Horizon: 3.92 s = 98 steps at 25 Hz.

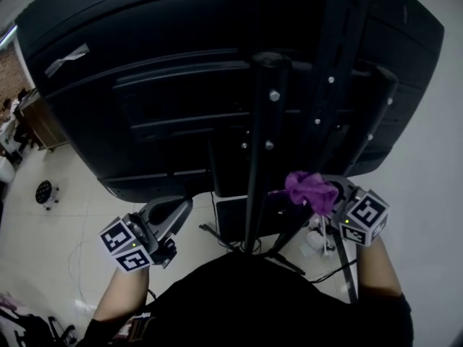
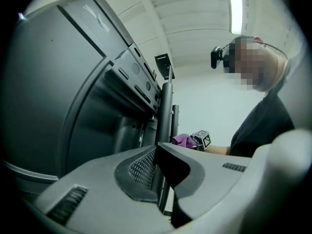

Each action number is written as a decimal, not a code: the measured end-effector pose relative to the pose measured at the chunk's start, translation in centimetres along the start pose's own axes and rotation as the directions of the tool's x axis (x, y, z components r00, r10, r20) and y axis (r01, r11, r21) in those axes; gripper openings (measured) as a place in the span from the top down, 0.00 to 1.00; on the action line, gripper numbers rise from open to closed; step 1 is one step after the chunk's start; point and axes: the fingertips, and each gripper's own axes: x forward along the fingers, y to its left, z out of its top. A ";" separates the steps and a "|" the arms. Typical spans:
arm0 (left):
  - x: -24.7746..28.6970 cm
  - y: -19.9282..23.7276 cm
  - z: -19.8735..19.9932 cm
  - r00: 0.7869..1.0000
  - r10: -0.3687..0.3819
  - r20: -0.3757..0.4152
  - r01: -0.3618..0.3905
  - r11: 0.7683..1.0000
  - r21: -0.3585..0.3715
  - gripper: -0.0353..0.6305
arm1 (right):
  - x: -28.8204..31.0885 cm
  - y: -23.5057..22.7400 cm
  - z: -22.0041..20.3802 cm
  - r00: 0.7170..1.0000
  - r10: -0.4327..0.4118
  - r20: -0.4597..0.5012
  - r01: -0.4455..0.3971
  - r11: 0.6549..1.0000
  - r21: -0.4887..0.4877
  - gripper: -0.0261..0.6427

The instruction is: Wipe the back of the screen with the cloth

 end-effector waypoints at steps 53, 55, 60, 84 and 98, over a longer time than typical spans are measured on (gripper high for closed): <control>34.1 -16.1 27.4 0.987 -0.006 0.159 -0.086 0.823 0.561 0.95 | -22.9 -28.8 28.2 0.810 -0.317 0.494 0.540 0.732 -0.415 0.82; 34.5 -16.1 27.9 0.987 -0.003 0.163 -0.091 0.821 0.564 0.95 | -21.4 -28.8 30.3 0.778 -0.354 0.519 0.597 0.672 -0.437 0.82; 34.3 -15.9 27.8 0.989 0.010 0.148 -0.093 0.818 0.567 0.95 | -15.3 -28.0 34.6 0.732 -0.433 0.526 0.681 0.438 -0.587 0.82; 31.9 -18.2 25.4 0.990 -0.040 0.138 -0.049 0.811 0.584 0.95 | -27.0 -44.0 29.2 0.482 -0.761 0.434 0.613 -0.061 -0.788 0.83; 33.4 -18.0 24.3 0.991 -0.035 0.131 -0.046 0.820 0.570 0.95 | -33.5 -49.0 24.3 0.357 -0.838 0.411 0.637 -0.103 -0.764 0.83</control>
